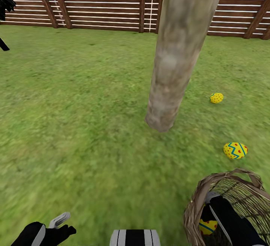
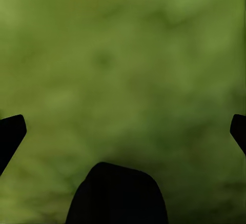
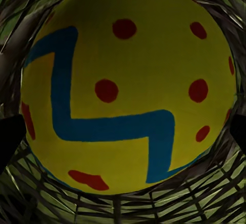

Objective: Take the three Easter eggs out of the wicker basket on the lawn in the garden, then place them on the lawn next to a single tree (choose any tree) so that all three eggs are next to the same tree and none are left in the basket.

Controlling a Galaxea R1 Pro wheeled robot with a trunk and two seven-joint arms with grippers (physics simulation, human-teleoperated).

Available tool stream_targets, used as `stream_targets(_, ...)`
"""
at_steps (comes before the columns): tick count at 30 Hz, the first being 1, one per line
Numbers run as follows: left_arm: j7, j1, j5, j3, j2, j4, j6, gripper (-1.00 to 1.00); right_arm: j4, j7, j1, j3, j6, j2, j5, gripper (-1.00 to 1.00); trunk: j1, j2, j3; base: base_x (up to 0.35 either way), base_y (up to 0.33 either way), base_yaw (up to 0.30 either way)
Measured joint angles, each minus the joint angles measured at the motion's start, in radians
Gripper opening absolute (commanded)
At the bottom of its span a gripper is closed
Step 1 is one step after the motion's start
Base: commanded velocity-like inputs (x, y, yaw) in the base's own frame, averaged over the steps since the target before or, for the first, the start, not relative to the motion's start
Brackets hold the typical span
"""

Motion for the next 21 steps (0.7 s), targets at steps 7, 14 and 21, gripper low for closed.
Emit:
stream_targets(7,0.001,0.000,0.000,-0.002,-0.006,0.001,0.000,1.00,0.000,0.000,0.000,-0.004,0.000,-0.002,-0.002,1.00,0.001,0.000,-0.008,0.000,0.000,0.000)
stream_targets(14,0.001,0.000,0.001,-0.001,-0.007,0.002,0.000,1.00,0.000,-0.001,0.000,-0.004,-0.001,-0.002,-0.003,1.00,0.001,0.000,-0.008,0.000,0.000,0.000)
stream_targets(21,0.002,0.000,0.001,-0.002,-0.008,0.002,0.000,1.00,0.000,-0.001,0.000,-0.002,-0.001,0.001,0.000,1.00,0.002,-0.001,-0.019,0.000,0.000,0.000)
